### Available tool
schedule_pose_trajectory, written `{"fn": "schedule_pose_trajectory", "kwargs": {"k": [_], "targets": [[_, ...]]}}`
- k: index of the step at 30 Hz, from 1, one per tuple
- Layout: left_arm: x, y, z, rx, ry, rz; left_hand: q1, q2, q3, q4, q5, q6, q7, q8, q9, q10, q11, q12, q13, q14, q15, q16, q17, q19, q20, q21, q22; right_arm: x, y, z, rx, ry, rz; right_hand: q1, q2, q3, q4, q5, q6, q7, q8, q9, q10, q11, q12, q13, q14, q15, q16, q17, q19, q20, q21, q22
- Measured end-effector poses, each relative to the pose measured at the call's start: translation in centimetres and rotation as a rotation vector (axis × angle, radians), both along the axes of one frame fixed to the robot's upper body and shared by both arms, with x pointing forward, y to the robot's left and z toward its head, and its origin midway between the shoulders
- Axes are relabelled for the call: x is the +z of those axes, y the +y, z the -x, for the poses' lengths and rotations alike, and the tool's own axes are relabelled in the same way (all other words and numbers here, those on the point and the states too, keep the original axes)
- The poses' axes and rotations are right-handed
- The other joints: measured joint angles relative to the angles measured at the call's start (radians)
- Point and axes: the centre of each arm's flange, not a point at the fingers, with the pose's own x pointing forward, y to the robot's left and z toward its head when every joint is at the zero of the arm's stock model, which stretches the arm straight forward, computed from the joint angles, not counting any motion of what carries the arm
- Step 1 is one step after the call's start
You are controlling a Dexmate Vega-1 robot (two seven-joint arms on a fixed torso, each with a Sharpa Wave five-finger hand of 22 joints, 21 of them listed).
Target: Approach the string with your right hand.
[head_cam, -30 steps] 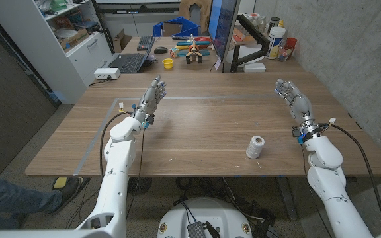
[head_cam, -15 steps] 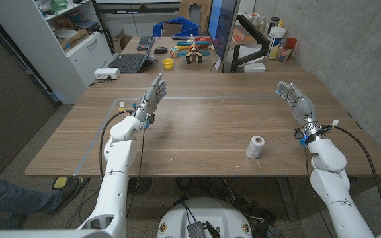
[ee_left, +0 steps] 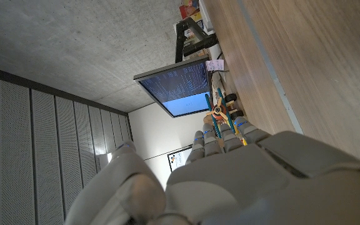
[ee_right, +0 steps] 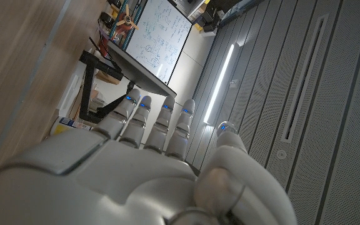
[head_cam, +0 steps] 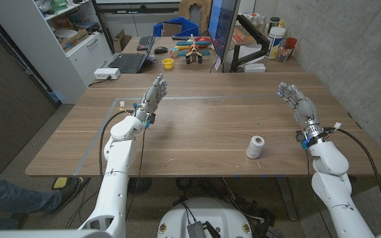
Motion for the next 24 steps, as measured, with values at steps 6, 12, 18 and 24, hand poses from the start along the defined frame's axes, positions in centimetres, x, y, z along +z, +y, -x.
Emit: {"fn": "schedule_pose_trajectory", "kwargs": {"k": [6,12,18,24], "targets": [[0.0,0.0,0.0,0.001,0.001,-0.002,0.0,0.0,-0.003,-0.003,-0.009,0.0,0.0,0.0,0.0,0.0,0.0,0.0,0.0,0.0,0.0,0.0,0.0,-0.002,0.002,0.0,0.0,-0.1,0.1,0.2,0.003,-0.008,0.005,0.0,0.0,0.0,0.0,0.0,0.005,-0.005,-0.002,0.0,0.0,0.0,0.0,0.0,0.004,0.003,0.0,0.0,0.0,0.0,-0.003,0.0],[-0.1,0.0,-0.1,0.001,0.004,-0.004,0.0,0.0,-0.004,-0.001,-0.009,0.0,0.0,0.0,0.0,0.0,0.0,0.0,0.0,0.0,0.0,0.0,0.0,-0.002,0.002,0.0,0.0,-0.2,0.3,0.7,0.002,-0.02,0.016,0.0,0.0,0.0,0.0,0.0,0.005,-0.005,-0.004,0.0,0.0,0.0,0.0,0.0,0.003,0.003,0.0,0.0,0.009,0.002,-0.003,0.0],[-0.1,-0.1,-0.2,-0.001,0.006,-0.008,0.0,0.0,-0.007,0.001,-0.009,0.0,0.0,0.0,0.0,0.0,0.0,0.0,0.0,0.0,0.0,0.0,0.0,-0.002,0.002,0.0,0.0,-0.3,0.5,1.1,-0.002,-0.028,0.03,0.0,0.0,0.004,-0.004,0.0,0.012,-0.012,-0.004,0.0,0.0,0.0,0.0,0.0,0.003,0.003,0.0,0.0,0.009,0.002,-0.01,0.0],[0.0,-0.2,-0.2,-0.004,0.006,-0.012,0.0,0.0,-0.007,0.001,-0.009,0.0,0.0,0.0,0.0,0.0,0.0,0.0,0.0,0.0,0.0,0.0,0.0,-0.002,0.002,0.0,0.0,-0.4,0.7,1.4,-0.005,-0.036,0.04,0.0,0.0,0.004,-0.004,0.0,0.018,-0.018,-0.004,0.0,0.004,-0.004,0.0,0.0,0.003,0.003,0.0,0.0,0.009,0.002,-0.011,0.0]]}}
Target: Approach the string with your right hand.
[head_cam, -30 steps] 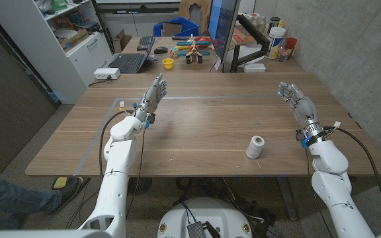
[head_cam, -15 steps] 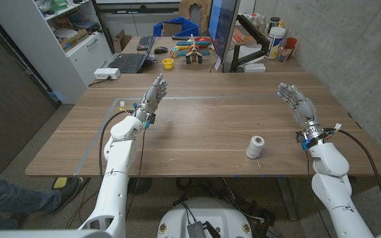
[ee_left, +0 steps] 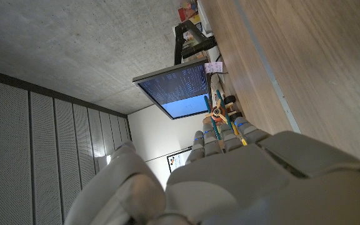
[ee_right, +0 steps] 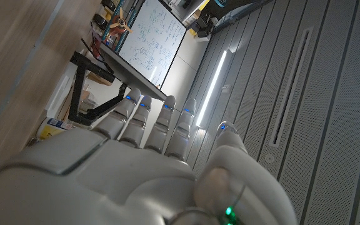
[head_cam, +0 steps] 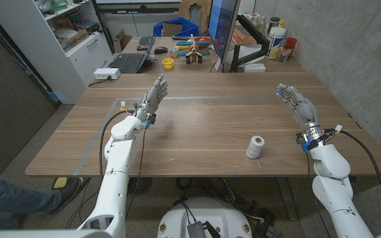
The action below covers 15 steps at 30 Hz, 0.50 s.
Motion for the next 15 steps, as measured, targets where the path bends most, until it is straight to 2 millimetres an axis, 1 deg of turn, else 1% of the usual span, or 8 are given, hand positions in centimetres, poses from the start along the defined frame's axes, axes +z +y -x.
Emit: {"fn": "schedule_pose_trajectory", "kwargs": {"k": [3,5,15], "targets": [[0.07,-0.05,-0.04,-0.001,0.0,-0.002,0.0,0.0,0.0,0.0,0.0,0.0,0.0,0.0,0.0,0.0,0.0,0.0,0.0,0.0,0.0,0.0,0.0,0.0,0.0,0.0,0.0,0.0,0.03,0.1,-0.001,-0.004,0.002,0.0,0.0,0.0,0.0,0.0,0.002,-0.002,0.0,0.0,0.002,-0.002,0.0,0.0,0.002,-0.002,0.0,0.0,0.0,0.0,-0.004,0.0],[0.09,-0.1,-0.06,-0.002,0.0,-0.005,0.005,0.005,0.0,0.0,0.0,0.0,0.0,0.0,0.0,0.0,0.0,0.0,0.0,0.0,0.0,0.0,0.0,-0.006,0.006,0.0,0.0,-0.13,0.04,0.21,-0.002,-0.005,0.003,0.0,0.0,0.0,0.0,0.0,0.005,-0.005,0.0,0.0,0.002,-0.002,0.0,0.0,0.009,-0.002,0.0,0.0,0.0,0.0,-0.004,0.0],[0.25,-0.3,-0.19,-0.007,0.001,-0.012,0.005,0.005,0.0,0.0,0.0,0.0,0.0,0.0,0.0,0.0,0.0,0.0,0.0,0.0,0.0,0.0,0.0,-0.006,0.006,0.0,0.0,-0.14,0.11,0.69,-0.01,-0.022,0.008,0.0,0.0,0.0,0.0,0.0,0.005,-0.005,0.0,0.0,0.002,-0.002,0.0,0.0,0.009,-0.002,0.0,0.0,0.004,-0.004,-0.007,0.0]]}}
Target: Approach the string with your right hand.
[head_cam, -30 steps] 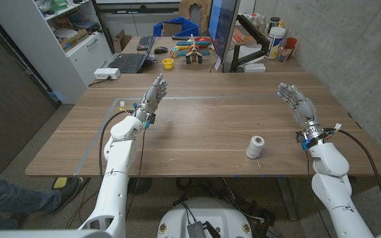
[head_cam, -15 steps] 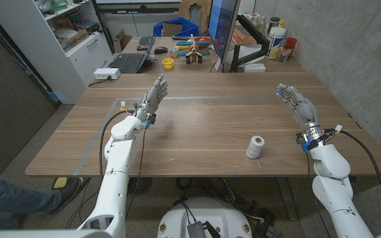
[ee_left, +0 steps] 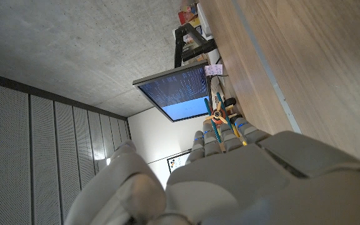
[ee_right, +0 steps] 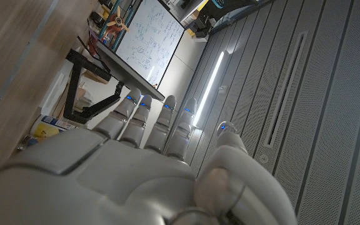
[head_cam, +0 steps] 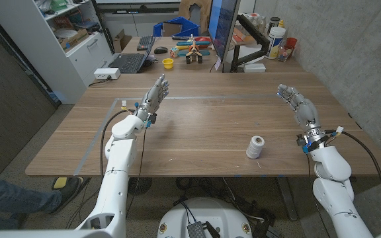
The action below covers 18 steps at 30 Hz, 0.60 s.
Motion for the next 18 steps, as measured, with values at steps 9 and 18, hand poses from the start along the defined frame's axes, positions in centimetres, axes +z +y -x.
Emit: {"fn": "schedule_pose_trajectory", "kwargs": {"k": [9,18], "targets": [[0.11,-0.06,-0.13,-0.001,0.002,-0.006,0.0,0.0,0.0,0.0,0.0,0.004,0.004,0.0,0.0,0.0,0.0,0.0,0.0,0.0,0.0,0.0,0.0,0.0,0.0,0.0,0.0,0.03,0.1,0.44,-0.004,-0.018,0.005,0.0,0.0,0.0,0.0,0.0,0.011,0.0,0.0,0.0,0.004,-0.004,0.0,0.0,0.0,0.0,-0.004,0.0,0.0,0.0,-0.004,0.0],[0.23,-0.13,-0.35,-0.004,0.006,-0.013,0.0,0.0,-0.004,0.004,0.0,0.004,0.004,0.0,0.0,0.0,0.0,0.0,0.0,0.0,0.0,0.0,0.0,0.0,0.0,0.0,0.0,-0.09,0.34,0.89,-0.012,-0.033,0.017,0.0,0.0,0.0,0.0,0.0,0.018,-0.007,0.0,0.0,0.007,-0.007,-0.004,0.0,0.0,0.0,-0.004,0.0,0.0,0.0,-0.008,0.0]]}}
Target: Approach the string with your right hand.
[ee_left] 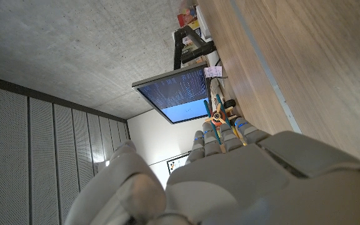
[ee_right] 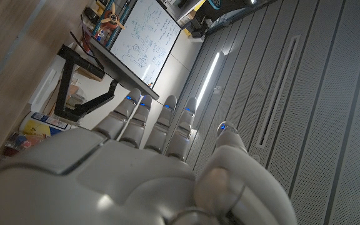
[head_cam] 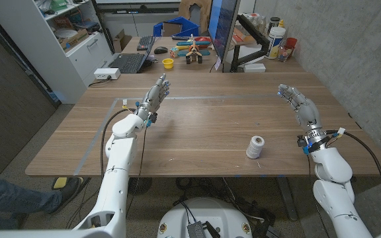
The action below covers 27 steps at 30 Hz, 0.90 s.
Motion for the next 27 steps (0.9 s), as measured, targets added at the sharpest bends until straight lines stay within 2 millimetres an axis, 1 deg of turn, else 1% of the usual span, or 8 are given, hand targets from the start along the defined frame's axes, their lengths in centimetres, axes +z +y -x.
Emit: {"fn": "schedule_pose_trajectory", "kwargs": {"k": [5,6,13,16,21,22,24,27], "targets": [[0.0,0.0,-0.2,0.0,0.004,-0.006,0.0,0.0,-0.003,-0.003,0.0,0.005,-0.005,0.0,0.0,0.0,0.0,0.0,0.0,0.0,0.0,0.0,0.0,0.0,0.0,0.0,0.0,-0.1,0.2,0.2,-0.009,-0.007,0.007,0.0,0.0,0.0,0.0,0.0,0.003,0.002,-0.003,0.0,0.0,0.0,0.0,0.0,0.0,0.0,0.0,0.0,0.003,0.003,0.0,0.0],[0.0,0.0,-0.2,-0.001,0.004,-0.006,0.0,0.0,-0.004,-0.004,0.0,0.005,-0.005,0.0,0.0,0.0,0.0,0.0,0.0,0.0,0.0,0.0,0.0,0.0,0.0,0.0,0.0,-0.1,0.2,0.2,-0.01,-0.008,0.008,0.0,0.0,0.0,0.0,0.0,0.004,0.004,-0.007,0.0,0.0,0.0,0.0,0.0,0.0,0.0,0.0,0.0,0.003,0.003,0.0,0.0],[0.0,0.1,-0.4,0.001,0.01,-0.011,0.004,0.004,-0.004,-0.004,0.0,0.005,-0.005,0.0,0.0,0.0,0.0,0.0,0.0,0.0,0.0,0.0,0.0,0.0,0.0,0.0,0.0,-0.3,0.4,0.4,-0.017,-0.017,0.018,0.0,0.0,0.0,0.0,0.0,0.004,0.004,-0.007,0.0,0.004,0.004,0.0,0.0,0.0,0.0,0.0,0.0,0.003,0.003,0.0,0.0],[0.0,0.2,-0.5,0.002,0.013,-0.012,0.004,0.004,-0.004,-0.004,0.0,0.005,-0.005,0.0,0.0,0.0,0.0,0.0,0.0,0.0,0.0,0.0,0.0,0.0,0.0,0.0,0.0,-0.3,0.5,0.5,-0.019,-0.021,0.023,0.0,0.0,0.0,0.0,0.0,0.009,-0.002,-0.007,0.0,0.007,0.002,0.0,0.0,0.0,0.0,0.0,0.0,0.003,0.003,-0.007,0.0],[0.0,0.3,-0.6,0.003,0.016,-0.014,0.004,0.004,-0.004,-0.004,-0.006,0.005,-0.005,0.0,0.0,0.0,0.0,0.0,0.0,0.0,0.0,0.0,0.0,0.0,0.0,0.0,0.0,-0.4,0.8,0.7,-0.029,-0.031,0.036,0.0,0.0,0.0,0.0,0.0,0.013,0.002,-0.007,0.0,0.011,0.0,0.0,0.0,0.011,0.0,0.0,0.0,0.003,0.003,-0.008,0.0],[0.0,0.3,-0.6,0.003,0.018,-0.016,0.004,0.004,-0.004,-0.004,-0.006,0.005,-0.005,0.0,0.0,0.0,0.0,0.0,0.0,0.0,0.0,0.0,0.0,0.0,0.0,0.0,0.0,-0.5,0.9,0.7,-0.03,-0.031,0.037,0.0,0.0,0.0,0.0,0.0,0.013,0.002,-0.007,0.0,0.011,0.0,0.0,0.0,0.011,0.0,0.0,0.0,0.011,0.003,-0.008,0.0],[0.0,0.3,-0.7,0.003,0.017,-0.017,0.004,0.004,-0.004,-0.004,-0.006,0.005,-0.005,0.0,0.0,0.0,0.0,0.0,0.0,0.0,0.0,0.0,0.0,0.0,0.0,0.0,0.0,-0.5,1.0,0.8,-0.035,-0.036,0.042,0.0,0.0,0.0,0.0,0.0,0.013,0.002,-0.007,0.0,0.011,0.0,0.0,0.0,0.011,0.0,0.0,0.0,0.012,0.001,-0.008,0.0],[0.0,0.3,-0.7,0.003,0.021,-0.019,0.004,0.004,-0.004,-0.004,-0.006,0.005,-0.005,0.0,0.0,0.0,0.0,0.0,0.0,0.0,0.0,0.0,0.0,0.0,0.0,0.0,0.0,-0.7,1.1,0.8,-0.037,-0.035,0.045,0.0,0.0,0.004,-0.004,0.0,0.012,0.002,-0.007,0.0,0.011,0.0,0.0,0.0,0.011,0.0,0.0,0.0,0.012,0.001,-0.008,0.0]]}}
